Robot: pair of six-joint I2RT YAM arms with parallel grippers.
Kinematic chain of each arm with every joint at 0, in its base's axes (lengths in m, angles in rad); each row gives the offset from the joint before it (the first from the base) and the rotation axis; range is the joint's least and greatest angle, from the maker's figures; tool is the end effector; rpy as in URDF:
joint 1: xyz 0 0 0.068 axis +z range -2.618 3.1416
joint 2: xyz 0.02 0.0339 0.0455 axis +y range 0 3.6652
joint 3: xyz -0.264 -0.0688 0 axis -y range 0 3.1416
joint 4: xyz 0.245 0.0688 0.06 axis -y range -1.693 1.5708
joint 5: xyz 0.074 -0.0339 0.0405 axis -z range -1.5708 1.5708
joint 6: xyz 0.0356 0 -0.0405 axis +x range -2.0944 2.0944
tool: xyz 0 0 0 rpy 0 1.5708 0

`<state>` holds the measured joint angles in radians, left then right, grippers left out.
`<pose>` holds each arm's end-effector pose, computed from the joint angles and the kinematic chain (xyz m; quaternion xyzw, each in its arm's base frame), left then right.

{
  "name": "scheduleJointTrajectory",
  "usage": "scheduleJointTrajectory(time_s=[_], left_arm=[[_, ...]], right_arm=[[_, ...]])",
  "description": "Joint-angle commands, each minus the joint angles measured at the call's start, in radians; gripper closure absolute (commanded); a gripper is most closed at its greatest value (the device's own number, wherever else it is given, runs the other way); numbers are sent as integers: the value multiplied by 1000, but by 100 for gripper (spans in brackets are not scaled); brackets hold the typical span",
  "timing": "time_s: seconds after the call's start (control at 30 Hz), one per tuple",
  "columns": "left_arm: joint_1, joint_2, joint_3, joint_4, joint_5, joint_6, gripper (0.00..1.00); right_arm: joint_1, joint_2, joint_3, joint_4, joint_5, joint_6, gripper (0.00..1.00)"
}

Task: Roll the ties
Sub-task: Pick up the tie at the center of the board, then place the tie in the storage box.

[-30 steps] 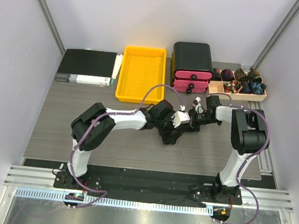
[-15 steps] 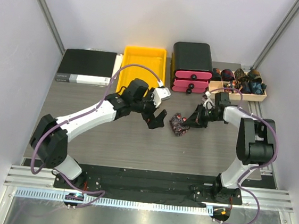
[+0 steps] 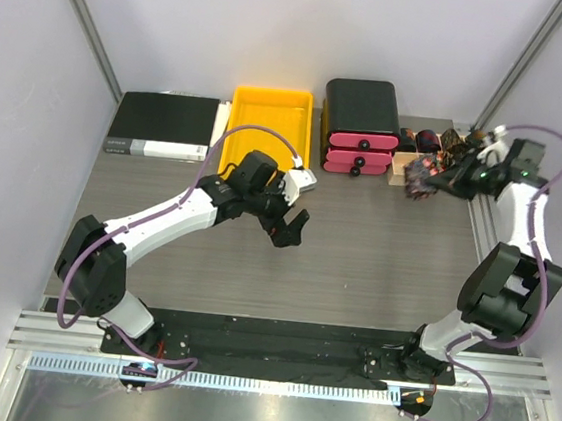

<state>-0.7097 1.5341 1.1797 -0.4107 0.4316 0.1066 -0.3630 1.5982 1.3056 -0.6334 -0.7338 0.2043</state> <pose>0.2464 -0.2313 0.2749 0.4337 0.7915 -0.3018 0.3072 0.3258 -0.0983 0.2839 0.1387 0.8818 0.3157 0.3218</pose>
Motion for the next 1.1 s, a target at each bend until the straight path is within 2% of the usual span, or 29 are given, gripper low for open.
scheduleJointTrajectory(time_s=[0.0,0.13,0.27,0.57,0.8,1.07], left_arm=[[7,-25,5,15,-20,-22,0],[9,-14,1,16,-54,-39,0],[9,-17,-18,19,-79,-38,0],[19,-38,-64,32,-102,-51,0],[19,-34,-78,42,-90,-65,0],[19,-32,-81,39,-91,-67,0]], right_arm=[[-37,55,231,-12,122,-74,99],[-21,160,360,52,270,-62,99],[62,256,463,89,387,-82,99],[213,387,517,164,667,-163,99],[268,453,529,185,781,-200,99],[295,517,543,196,795,-221,99]])
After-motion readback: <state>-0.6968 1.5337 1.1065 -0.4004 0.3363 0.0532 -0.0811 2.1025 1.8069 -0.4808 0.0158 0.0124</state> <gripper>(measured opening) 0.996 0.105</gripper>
